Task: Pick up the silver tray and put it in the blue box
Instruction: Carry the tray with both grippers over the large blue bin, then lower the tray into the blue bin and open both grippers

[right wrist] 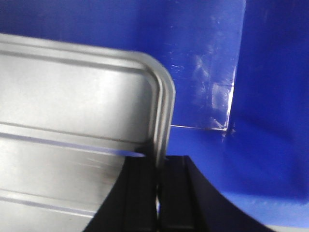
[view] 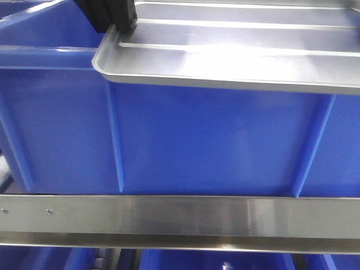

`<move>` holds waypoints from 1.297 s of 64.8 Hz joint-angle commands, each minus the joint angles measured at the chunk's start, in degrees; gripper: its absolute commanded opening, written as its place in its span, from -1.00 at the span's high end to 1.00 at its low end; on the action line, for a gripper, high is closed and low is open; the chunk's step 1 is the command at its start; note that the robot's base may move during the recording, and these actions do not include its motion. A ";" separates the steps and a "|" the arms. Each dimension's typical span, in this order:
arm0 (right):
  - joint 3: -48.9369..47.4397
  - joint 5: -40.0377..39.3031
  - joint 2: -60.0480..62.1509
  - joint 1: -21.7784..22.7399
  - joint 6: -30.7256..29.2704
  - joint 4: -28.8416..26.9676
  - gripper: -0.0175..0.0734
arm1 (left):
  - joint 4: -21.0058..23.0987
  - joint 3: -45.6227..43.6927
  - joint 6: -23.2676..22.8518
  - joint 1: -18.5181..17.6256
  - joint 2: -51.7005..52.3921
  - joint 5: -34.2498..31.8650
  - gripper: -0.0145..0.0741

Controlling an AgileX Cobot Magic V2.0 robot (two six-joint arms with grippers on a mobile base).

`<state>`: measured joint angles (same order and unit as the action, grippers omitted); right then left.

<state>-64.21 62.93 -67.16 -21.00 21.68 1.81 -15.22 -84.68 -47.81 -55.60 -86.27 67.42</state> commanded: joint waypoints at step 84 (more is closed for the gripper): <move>-21.87 -1.69 -7.73 0.20 -2.91 3.13 0.49 | -1.26 -14.20 9.75 11.93 -0.66 -6.97 0.91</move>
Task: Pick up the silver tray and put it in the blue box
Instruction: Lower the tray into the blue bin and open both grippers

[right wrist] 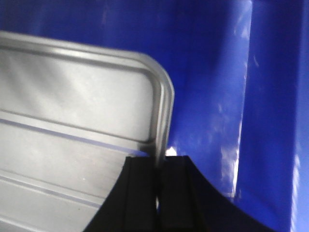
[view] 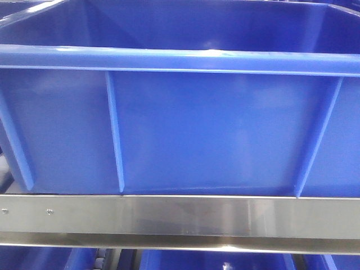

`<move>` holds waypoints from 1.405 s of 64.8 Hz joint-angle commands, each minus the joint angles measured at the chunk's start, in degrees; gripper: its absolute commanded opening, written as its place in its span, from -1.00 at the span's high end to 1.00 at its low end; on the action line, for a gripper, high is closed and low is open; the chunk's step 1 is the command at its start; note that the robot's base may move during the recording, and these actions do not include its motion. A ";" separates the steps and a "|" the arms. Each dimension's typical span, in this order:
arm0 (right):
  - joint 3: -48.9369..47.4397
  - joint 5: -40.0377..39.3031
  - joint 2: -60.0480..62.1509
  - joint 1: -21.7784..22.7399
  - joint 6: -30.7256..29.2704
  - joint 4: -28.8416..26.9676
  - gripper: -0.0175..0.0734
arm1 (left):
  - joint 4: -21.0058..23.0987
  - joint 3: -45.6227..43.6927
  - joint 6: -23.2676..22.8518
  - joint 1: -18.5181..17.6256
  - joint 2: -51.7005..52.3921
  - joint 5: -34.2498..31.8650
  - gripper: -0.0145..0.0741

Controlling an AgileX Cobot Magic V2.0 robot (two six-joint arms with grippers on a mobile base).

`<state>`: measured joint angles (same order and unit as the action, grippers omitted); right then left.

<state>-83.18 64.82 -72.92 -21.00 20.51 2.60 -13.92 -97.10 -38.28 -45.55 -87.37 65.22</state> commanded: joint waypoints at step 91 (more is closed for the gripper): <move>-3.06 -14.06 -28.46 0.32 -2.09 9.06 -0.75 | 1.39 -1.91 5.04 10.94 -20.82 -14.78 -0.22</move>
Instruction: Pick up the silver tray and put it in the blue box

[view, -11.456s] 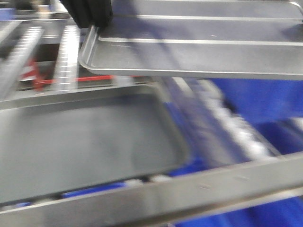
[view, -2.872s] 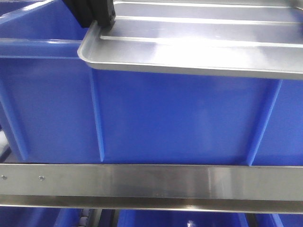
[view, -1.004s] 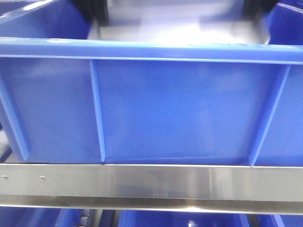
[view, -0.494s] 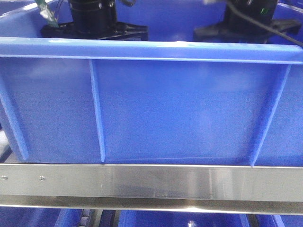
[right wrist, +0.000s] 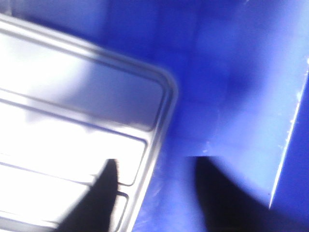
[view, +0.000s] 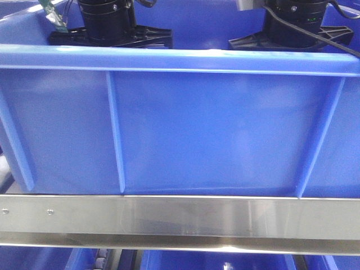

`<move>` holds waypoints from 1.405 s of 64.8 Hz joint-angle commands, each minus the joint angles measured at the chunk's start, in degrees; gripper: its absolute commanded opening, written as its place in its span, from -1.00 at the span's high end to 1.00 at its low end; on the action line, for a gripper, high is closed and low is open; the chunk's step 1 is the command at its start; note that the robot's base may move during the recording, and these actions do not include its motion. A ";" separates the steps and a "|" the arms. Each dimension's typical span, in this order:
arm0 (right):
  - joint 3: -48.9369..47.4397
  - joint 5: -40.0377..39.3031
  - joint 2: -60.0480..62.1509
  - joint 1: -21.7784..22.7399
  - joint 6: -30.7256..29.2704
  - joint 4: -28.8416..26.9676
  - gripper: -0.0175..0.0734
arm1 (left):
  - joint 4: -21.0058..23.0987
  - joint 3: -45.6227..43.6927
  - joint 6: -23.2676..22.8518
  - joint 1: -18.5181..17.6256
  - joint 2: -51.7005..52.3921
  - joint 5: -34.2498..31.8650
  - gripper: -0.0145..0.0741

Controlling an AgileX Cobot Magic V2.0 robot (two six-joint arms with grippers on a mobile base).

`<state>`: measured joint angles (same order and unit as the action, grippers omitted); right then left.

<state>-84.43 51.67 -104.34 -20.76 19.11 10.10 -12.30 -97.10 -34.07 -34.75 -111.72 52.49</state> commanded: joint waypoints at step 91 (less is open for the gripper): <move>25.84 -11.55 49.27 -0.02 -2.62 2.69 0.50 | -7.37 31.66 10.27 -7.59 52.80 -3.37 0.88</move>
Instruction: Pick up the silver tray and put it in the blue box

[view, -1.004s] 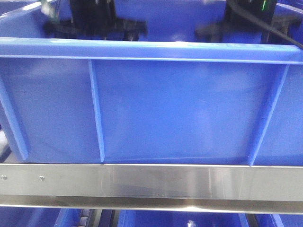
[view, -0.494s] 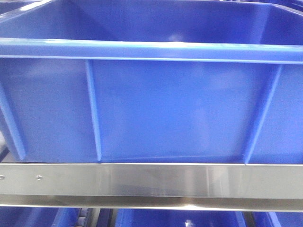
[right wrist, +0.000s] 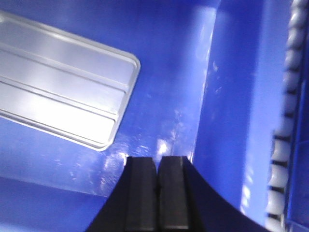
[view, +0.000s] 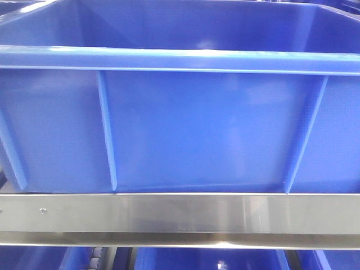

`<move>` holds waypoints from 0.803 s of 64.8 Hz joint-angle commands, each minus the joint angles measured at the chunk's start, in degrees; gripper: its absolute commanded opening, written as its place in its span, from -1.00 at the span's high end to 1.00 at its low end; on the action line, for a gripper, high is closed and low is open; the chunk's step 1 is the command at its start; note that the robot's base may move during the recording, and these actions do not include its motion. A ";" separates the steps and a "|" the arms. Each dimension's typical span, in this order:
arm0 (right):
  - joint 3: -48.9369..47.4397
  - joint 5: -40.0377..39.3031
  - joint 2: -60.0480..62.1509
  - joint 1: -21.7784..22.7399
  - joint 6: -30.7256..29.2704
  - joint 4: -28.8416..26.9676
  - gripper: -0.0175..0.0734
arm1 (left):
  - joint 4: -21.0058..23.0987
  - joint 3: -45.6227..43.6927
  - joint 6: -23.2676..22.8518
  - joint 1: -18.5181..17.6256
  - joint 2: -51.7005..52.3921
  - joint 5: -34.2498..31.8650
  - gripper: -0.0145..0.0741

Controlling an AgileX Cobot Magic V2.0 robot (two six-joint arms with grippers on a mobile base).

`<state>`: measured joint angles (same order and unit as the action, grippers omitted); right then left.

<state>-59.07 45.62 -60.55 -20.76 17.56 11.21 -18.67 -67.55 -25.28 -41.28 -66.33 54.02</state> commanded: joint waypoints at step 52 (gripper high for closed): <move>25.34 -10.67 52.77 -0.09 -7.12 1.44 0.50 | 2.64 29.80 7.53 -13.63 58.11 -17.69 0.88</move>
<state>-32.97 40.87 -7.21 -20.87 11.08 11.34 -16.63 -36.70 -17.98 -54.44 -7.42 41.58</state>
